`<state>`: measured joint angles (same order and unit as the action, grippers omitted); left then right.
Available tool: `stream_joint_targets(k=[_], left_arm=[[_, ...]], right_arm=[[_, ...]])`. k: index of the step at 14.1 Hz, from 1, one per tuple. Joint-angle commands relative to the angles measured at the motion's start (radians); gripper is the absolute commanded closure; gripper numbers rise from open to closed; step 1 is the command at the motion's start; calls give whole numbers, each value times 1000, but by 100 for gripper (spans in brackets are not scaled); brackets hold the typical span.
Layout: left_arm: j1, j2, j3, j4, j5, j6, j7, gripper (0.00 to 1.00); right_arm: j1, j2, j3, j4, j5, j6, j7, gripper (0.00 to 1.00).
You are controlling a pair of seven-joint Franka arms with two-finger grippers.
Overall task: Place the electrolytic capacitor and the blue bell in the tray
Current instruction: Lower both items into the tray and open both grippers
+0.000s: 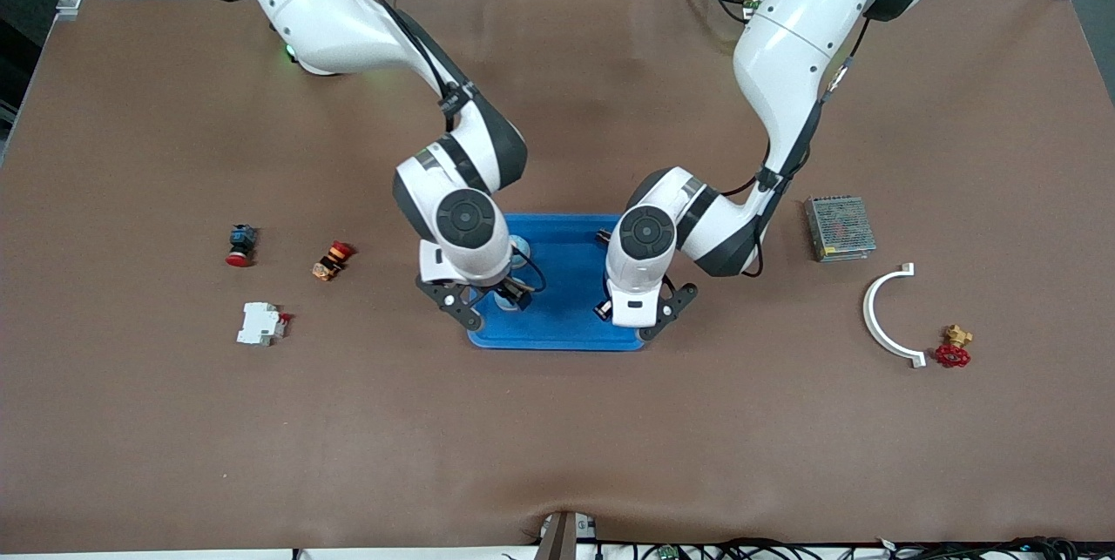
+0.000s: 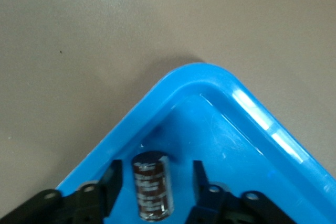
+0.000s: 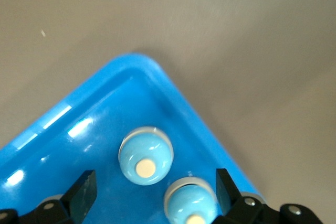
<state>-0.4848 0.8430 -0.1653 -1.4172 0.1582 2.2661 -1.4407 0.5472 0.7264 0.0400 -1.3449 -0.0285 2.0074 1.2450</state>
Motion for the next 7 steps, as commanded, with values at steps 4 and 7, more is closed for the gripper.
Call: stream_joint_targets(k=[4, 7], left_arm=[[18, -74, 7, 6, 38, -56, -20, 0], [38, -125, 7, 15, 40, -91, -14, 0]], right_arm=[[-191, -116, 12, -40, 7, -113, -379, 0], [-294, -142, 11, -65, 7, -118, -571, 0]])
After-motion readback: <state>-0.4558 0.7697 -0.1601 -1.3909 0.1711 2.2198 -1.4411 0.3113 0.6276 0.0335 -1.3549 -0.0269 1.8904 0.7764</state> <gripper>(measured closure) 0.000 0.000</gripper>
